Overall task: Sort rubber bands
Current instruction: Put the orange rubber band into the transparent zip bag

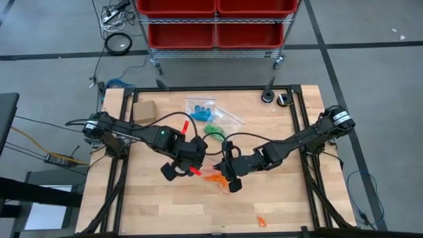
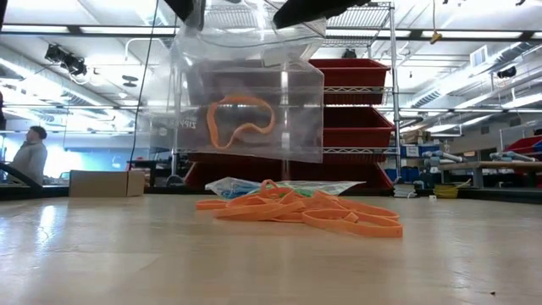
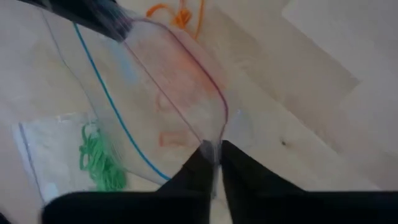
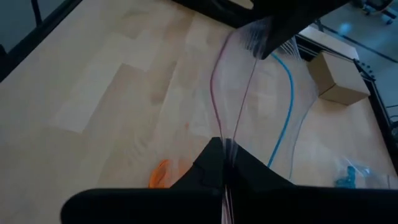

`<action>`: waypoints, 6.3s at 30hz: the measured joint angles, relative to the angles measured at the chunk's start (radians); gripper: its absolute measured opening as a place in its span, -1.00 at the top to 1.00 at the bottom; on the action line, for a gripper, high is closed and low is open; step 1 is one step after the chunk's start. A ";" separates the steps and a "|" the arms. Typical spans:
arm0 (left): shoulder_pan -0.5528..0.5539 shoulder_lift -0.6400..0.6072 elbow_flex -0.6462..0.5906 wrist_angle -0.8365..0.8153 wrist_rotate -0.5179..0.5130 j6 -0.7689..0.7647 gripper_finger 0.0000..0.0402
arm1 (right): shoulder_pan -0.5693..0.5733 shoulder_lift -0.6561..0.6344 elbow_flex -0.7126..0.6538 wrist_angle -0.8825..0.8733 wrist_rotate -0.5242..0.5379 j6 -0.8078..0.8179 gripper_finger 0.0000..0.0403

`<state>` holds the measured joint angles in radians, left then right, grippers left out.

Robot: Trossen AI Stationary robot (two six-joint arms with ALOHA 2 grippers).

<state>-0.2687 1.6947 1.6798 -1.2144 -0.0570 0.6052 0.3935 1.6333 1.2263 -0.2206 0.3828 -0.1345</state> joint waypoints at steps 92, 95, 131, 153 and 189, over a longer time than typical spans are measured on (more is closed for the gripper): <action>-0.055 -0.003 0.078 -0.357 -0.046 -0.198 1.00 | -0.271 0.267 -0.189 0.223 -0.196 0.080 1.00; -0.055 -0.003 0.078 -0.350 -0.015 -0.192 1.00 | -0.227 0.170 -0.187 0.142 -0.091 0.100 1.00; -0.045 0.096 0.077 -0.291 0.085 -0.055 1.00 | -0.151 0.130 0.090 0.116 -0.131 -0.116 1.00; -0.045 0.096 0.078 -0.273 0.075 -0.055 1.00 | -0.131 0.120 0.093 0.055 -0.128 -0.038 0.13; -0.046 0.095 0.079 -0.282 0.066 -0.060 1.00 | 0.109 0.258 -0.434 0.451 -0.055 0.509 0.43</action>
<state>-0.3149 1.7897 1.7584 -1.4962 0.0093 0.5456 0.5029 1.8909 0.7921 0.2306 0.3275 0.3749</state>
